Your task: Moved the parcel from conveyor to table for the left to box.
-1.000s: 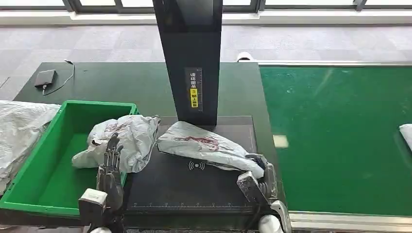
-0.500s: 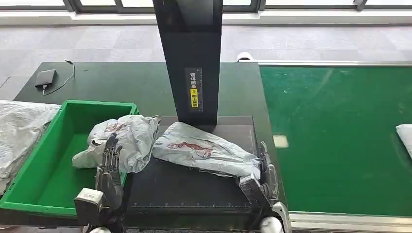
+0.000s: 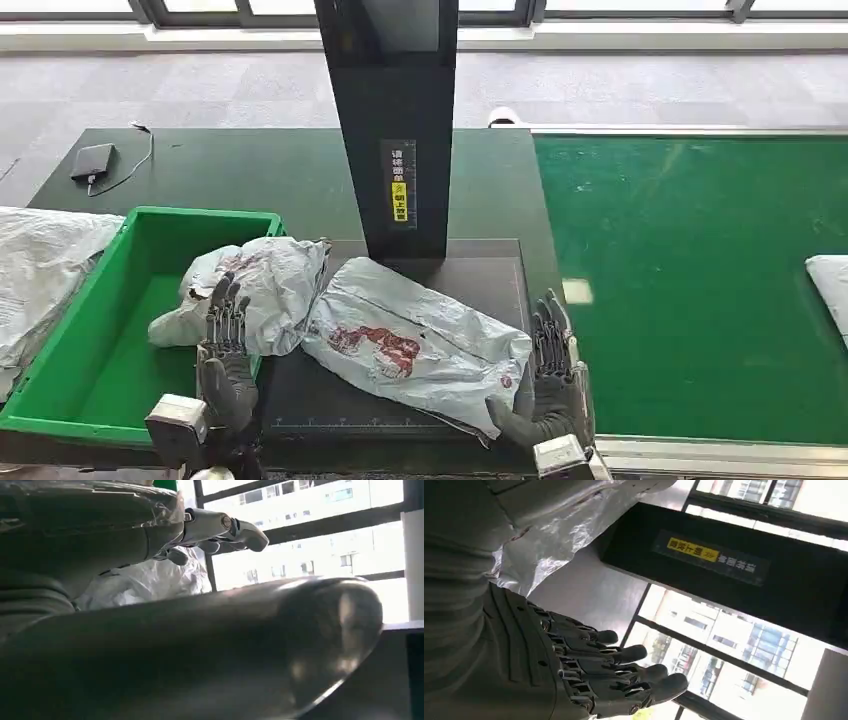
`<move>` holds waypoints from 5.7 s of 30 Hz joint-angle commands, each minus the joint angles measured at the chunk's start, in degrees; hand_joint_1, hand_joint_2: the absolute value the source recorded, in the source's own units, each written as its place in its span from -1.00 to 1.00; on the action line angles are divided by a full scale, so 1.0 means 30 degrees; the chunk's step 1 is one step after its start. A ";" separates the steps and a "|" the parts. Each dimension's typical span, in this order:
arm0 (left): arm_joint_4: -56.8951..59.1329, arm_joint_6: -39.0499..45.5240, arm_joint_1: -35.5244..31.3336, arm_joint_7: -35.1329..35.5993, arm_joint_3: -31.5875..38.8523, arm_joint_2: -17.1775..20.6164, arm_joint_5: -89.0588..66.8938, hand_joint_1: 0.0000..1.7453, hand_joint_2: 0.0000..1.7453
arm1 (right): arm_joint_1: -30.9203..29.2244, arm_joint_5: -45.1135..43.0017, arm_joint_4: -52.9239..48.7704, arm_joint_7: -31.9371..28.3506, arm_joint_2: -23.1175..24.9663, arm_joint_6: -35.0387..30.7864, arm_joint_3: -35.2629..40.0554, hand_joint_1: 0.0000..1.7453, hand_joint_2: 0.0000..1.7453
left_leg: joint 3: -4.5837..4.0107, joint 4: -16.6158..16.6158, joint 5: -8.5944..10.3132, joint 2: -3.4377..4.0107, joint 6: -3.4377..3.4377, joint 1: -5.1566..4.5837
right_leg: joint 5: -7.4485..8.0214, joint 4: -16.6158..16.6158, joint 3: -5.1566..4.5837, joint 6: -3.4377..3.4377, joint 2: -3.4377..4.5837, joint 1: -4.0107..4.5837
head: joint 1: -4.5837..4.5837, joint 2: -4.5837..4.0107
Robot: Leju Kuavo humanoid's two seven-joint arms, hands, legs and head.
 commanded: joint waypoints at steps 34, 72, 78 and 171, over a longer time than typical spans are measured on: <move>0.8718 0.4053 -0.3713 0.6579 -0.7425 0.1254 -1.5866 -1.00 1.00 | -0.1339 -0.0666 -0.0532 -0.0984 -0.0326 0.4162 0.0987 -1.00 1.00 | 0.0047 -0.0055 0.0045 0.0012 0.0021 -0.0008 | 0.0053 -0.0061 0.0049 0.0008 -0.0001 -0.0003 | 0.0000 0.0000; 1.6041 0.3340 -0.7704 0.8443 -0.9320 -0.0315 -1.9717 1.00 1.00 | -0.3027 -0.0301 0.0335 -0.0587 0.0871 0.5681 0.0369 -1.00 1.00 | 0.0042 -0.0023 0.0062 0.0023 0.0033 -0.0009 | 0.0084 -0.0041 0.0044 0.0047 0.0018 -0.0024 | -0.0007 0.0000; 1.7524 0.3771 -0.8356 0.8125 -0.9170 -0.0551 -1.9173 1.00 1.00 | -0.2681 -0.0079 -0.0262 -0.0382 0.1012 0.5754 0.0163 -1.00 1.00 | 0.0036 -0.0014 0.0065 -0.0011 0.0036 0.0000 | 0.0080 -0.0042 0.0054 0.0050 -0.0018 -0.0010 | -0.0007 -0.0007; 1.1868 1.0818 -1.5168 1.3893 0.2259 0.6786 -2.7523 1.00 1.00 | -0.1481 -0.3374 -0.1505 -0.0984 0.2056 0.5151 -0.4838 -1.00 1.00 | -0.0139 0.0002 0.0295 0.0033 -0.0080 0.0072 | 0.0343 -0.0002 -0.0151 -0.0075 -0.0010 0.0031 | -0.0109 0.0000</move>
